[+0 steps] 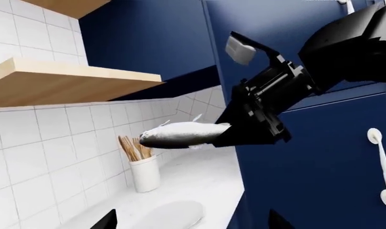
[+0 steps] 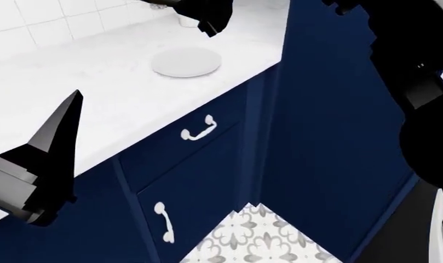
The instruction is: Pick the fish from the top rack in the oven and place it on the plate on the counter.
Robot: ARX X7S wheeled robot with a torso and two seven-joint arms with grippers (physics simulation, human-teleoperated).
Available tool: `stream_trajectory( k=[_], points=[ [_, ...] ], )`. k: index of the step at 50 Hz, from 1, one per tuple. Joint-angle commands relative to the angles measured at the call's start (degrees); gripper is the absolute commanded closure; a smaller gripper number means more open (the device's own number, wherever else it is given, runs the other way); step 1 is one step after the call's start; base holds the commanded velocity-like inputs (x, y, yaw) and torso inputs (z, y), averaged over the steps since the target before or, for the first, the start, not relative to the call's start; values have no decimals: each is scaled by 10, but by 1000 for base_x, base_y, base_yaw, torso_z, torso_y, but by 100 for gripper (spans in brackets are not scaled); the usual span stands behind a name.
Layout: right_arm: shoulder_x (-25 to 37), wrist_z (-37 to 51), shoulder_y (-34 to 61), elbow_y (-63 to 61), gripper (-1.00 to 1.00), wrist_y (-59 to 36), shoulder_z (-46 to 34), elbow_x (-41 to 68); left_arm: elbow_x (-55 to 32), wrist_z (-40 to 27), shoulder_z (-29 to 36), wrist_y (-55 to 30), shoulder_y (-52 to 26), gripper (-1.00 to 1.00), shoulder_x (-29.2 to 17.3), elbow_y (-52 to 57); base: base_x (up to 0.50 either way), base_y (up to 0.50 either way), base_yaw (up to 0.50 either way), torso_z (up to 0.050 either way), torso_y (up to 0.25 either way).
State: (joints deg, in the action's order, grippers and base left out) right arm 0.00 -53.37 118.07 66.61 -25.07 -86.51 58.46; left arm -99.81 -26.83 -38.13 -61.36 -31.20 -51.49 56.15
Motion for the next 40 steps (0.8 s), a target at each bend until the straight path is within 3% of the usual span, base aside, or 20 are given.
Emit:
stream_trajectory(
  k=[1, 40],
  points=[
    [0, 3, 3, 2, 100, -2, 11, 0, 0, 0, -2, 0, 3, -100, 1, 1, -6, -5, 500, 10, 0],
    [0, 43, 13, 29, 100, -11, 11, 58, -15, -20, 28, 9, -18, -100, -11, -1, 26, 45, 13, 0, 0]
  ],
)
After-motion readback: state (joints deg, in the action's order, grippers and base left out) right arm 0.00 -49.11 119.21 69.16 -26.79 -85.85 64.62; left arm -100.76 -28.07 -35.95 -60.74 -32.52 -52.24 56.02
